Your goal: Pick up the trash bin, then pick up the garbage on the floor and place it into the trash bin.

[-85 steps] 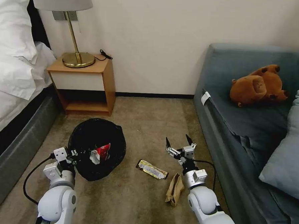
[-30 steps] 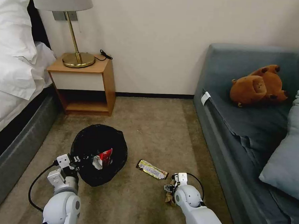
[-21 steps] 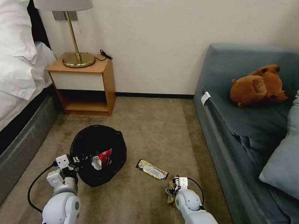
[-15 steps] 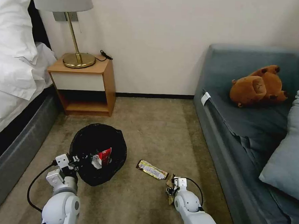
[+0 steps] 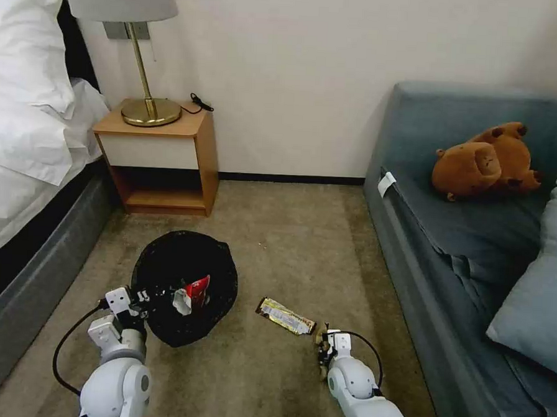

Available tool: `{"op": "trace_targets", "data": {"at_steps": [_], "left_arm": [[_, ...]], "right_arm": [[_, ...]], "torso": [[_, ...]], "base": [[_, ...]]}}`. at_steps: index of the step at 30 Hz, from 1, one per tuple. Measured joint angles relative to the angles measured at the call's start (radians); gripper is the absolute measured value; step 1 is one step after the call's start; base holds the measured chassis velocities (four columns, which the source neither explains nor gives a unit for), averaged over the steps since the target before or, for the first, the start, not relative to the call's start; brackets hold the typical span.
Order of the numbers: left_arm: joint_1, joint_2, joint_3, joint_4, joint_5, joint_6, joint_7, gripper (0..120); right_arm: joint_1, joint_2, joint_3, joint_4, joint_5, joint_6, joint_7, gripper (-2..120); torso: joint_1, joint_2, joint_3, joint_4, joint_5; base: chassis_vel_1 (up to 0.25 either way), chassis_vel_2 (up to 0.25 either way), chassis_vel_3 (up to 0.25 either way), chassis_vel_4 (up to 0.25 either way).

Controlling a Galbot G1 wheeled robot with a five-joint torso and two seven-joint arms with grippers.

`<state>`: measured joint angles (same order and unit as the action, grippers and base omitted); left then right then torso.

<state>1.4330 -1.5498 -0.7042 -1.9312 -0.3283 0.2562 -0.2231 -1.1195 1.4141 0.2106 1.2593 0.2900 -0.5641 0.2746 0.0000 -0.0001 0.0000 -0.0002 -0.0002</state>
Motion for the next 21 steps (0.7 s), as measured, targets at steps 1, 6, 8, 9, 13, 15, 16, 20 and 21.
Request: {"op": "trace_targets", "data": {"at_steps": [1,6,8,9,13,15,16,20,21], "left_arm": [[-0.001,0.0,0.0,0.0,-0.001,0.0,0.0,1],[-0.001,0.001,0.001,0.0,-0.002,0.0,0.001,1],[0.001,0.002,0.002,-0.001,-0.002,0.0,0.002,1],[0.001,0.002,0.002,-0.001,-0.002,0.0,0.002,1],[0.003,0.003,0.001,-0.002,-0.003,-0.001,0.002,1],[0.004,0.003,0.002,-0.002,-0.003,-0.001,0.002,1],[0.004,0.002,0.003,-0.002,-0.003,-0.001,0.002,1],[0.003,0.0,0.009,0.004,-0.002,-0.002,0.002,1],[0.001,-0.001,0.012,0.008,0.001,-0.002,0.002,1]], "right_arm": [[-0.003,-0.001,0.002,0.002,-0.007,0.0,0.0,16],[-0.009,-0.002,0.002,0.019,-0.014,0.0,0.003,1],[-0.015,-0.004,-0.003,0.047,-0.015,0.005,0.009,0],[-0.015,-0.004,-0.003,0.047,-0.015,0.005,0.009,0],[-0.03,-0.018,-0.024,0.126,0.002,0.019,0.031,0],[-0.033,-0.024,-0.036,0.156,0.011,0.033,0.049,0],[-0.033,-0.028,-0.048,0.182,0.015,0.048,0.063,0],[-0.025,-0.04,-0.09,0.259,0.007,0.125,0.099,0],[-0.004,-0.048,-0.13,0.313,-0.013,0.184,0.128,0]], "torso": [[0.0,0.0,0.0,-0.0002,0.0],[0.0,0.0,0.0,-0.0006,-0.0003],[0.0,0.0,0.0,-0.0003,-0.0001],[0.0,0.0,0.0,-0.0003,-0.0001],[0.0,0.0,0.0,0.0,0.0001],[0.0,0.0,0.0,-0.0001,0.0001],[0.0,0.0,0.0,0.0,0.0001],[0.0,0.0,0.0,0.0,0.0001],[0.0,0.0,0.0,0.0002,0.0001]], "base": [[0.0,0.0,0.0,0.0],[0.0,0.0,0.0,0.0],[0.0,0.0,0.0,0.0],[0.0,0.0,0.0,0.0],[0.0,0.0,0.0,0.0],[0.0,0.0,0.0,0.0],[0.0,0.0,0.0,0.0],[0.0,0.0,0.0,0.0],[0.0,0.0,0.0,0.0]]}}
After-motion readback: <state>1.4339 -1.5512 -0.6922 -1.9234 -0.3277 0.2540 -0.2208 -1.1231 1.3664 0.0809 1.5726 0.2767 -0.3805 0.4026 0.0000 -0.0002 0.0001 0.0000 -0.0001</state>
